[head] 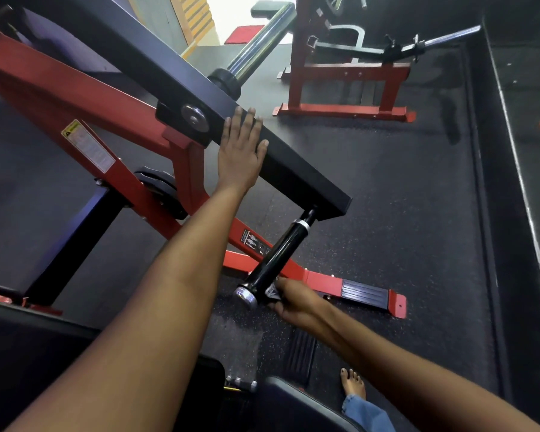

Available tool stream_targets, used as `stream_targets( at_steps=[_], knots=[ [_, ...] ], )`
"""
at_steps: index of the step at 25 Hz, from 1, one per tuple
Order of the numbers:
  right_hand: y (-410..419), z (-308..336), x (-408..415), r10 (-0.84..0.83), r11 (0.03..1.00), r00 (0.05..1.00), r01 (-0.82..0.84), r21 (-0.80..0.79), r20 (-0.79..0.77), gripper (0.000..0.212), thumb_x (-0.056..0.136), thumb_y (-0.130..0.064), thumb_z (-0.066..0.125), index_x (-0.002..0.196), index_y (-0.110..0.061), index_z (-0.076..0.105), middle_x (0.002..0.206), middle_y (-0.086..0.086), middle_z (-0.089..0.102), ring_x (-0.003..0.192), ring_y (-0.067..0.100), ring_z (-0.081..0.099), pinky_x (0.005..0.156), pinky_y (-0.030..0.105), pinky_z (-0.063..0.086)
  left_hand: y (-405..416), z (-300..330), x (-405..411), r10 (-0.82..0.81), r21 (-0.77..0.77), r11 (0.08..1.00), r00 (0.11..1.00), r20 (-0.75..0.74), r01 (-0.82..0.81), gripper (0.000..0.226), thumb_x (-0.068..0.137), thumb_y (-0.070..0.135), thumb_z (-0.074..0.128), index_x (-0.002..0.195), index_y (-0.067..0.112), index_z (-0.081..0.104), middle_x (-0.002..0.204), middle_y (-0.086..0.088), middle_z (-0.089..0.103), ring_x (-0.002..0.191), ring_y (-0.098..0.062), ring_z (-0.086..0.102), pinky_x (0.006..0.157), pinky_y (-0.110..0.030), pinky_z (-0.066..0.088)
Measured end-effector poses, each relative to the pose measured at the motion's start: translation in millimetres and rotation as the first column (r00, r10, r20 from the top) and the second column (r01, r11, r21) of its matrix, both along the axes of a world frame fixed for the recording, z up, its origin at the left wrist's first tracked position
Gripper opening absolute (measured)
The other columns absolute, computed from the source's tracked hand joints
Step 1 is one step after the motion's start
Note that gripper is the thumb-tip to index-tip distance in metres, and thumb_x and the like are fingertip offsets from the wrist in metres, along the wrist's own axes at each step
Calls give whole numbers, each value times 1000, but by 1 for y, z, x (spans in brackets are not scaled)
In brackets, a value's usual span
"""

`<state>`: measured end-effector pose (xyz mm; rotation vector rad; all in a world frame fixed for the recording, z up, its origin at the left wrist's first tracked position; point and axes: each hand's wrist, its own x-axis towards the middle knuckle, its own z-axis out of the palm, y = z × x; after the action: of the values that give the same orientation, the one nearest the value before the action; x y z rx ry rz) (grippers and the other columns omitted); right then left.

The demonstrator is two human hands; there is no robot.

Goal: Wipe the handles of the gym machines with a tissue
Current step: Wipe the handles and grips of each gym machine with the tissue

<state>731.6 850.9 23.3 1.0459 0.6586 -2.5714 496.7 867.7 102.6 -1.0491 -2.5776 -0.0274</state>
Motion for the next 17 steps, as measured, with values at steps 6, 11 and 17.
stream_targets(
  at_steps=[6, 11, 17],
  knots=[
    [47, 25, 17, 173, 693, 974, -225, 685, 144, 23, 87, 8, 41, 77, 1, 59, 72, 14, 59, 61, 19, 56, 51, 19, 48, -7, 18, 20, 80, -158, 986, 987, 143, -57, 57, 106, 41, 18, 155, 14, 9, 164, -3, 2, 150, -23, -8, 121, -38, -3],
    [108, 72, 45, 96, -100, 977, -183, 978, 193, 28, 88, -21, 57, 69, -2, 65, 70, 12, 55, 64, 22, 54, 52, 27, 33, -14, 23, 109, 3, 55, 998, 942, 334, -23, 52, 105, 34, 32, 152, 13, 27, 159, -7, 23, 147, -25, 19, 118, -39, 12],
    [150, 118, 106, -5, -549, 968, -212, 809, 251, 12, 90, -6, 47, 90, 2, 56, 99, 14, 46, 90, 37, 55, 69, 35, 41, 2, 35, 194, -97, 62, 995, 948, 303, 82, 38, 101, 34, 38, 129, 14, 55, 130, -10, 59, 121, -27, 52, 102, -35, 36]
  ],
)
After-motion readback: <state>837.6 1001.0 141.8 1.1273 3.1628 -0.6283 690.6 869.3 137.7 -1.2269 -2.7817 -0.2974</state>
